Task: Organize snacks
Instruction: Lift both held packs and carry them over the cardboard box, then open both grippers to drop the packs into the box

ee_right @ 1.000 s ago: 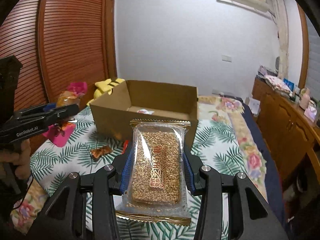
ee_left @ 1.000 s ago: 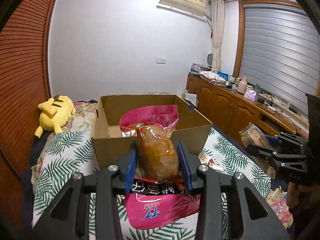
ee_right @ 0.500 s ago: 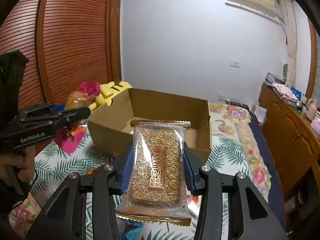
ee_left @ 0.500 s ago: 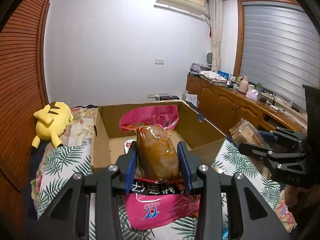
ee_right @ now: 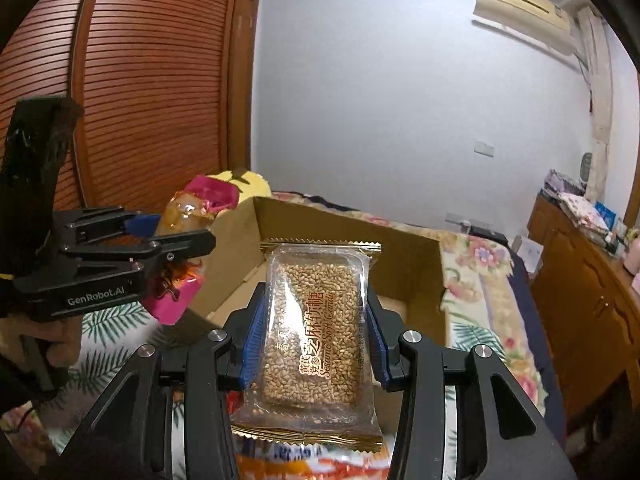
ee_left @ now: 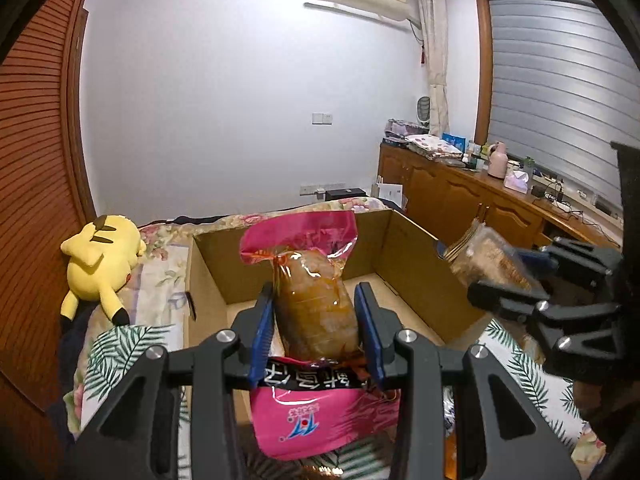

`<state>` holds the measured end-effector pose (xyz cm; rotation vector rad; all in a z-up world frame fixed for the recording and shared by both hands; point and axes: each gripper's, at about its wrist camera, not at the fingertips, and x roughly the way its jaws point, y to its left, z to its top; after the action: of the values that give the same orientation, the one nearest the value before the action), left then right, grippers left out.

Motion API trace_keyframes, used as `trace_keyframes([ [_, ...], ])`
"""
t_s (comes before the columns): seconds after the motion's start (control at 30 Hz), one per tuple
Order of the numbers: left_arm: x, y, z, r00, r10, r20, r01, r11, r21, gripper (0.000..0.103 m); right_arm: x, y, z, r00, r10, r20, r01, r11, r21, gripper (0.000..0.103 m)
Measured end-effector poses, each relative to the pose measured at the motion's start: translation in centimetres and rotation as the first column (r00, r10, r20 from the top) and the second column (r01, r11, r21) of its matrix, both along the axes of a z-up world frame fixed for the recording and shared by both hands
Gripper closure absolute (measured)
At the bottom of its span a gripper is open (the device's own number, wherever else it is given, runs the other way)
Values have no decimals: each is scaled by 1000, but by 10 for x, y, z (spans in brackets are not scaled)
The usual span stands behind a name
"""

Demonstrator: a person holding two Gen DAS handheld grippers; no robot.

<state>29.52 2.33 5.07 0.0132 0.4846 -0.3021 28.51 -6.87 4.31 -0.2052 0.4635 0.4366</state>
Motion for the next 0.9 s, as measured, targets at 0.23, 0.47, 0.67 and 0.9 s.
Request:
trace_keyframes([
  [0.23,34,13,-8,1000,21,-19,-21,1000,-14,65,36,12,-13,1000,29,1,-29,1000,-5,59],
  [0.47,56,8,-24,998,27,-53,-27,1000,4,65,68,4,-28,999,22,-44,-20,999,49,59],
  [0.67,61,2,-34,997,26,-71,-25,1000,13,64,81,5,-37,997,17,-78,-12,998,63,59],
  [0.9,64,-6,-42,996,33,-82,-29,998,54,56,82,9,-46,994,21,-107,-16,998,55,58],
])
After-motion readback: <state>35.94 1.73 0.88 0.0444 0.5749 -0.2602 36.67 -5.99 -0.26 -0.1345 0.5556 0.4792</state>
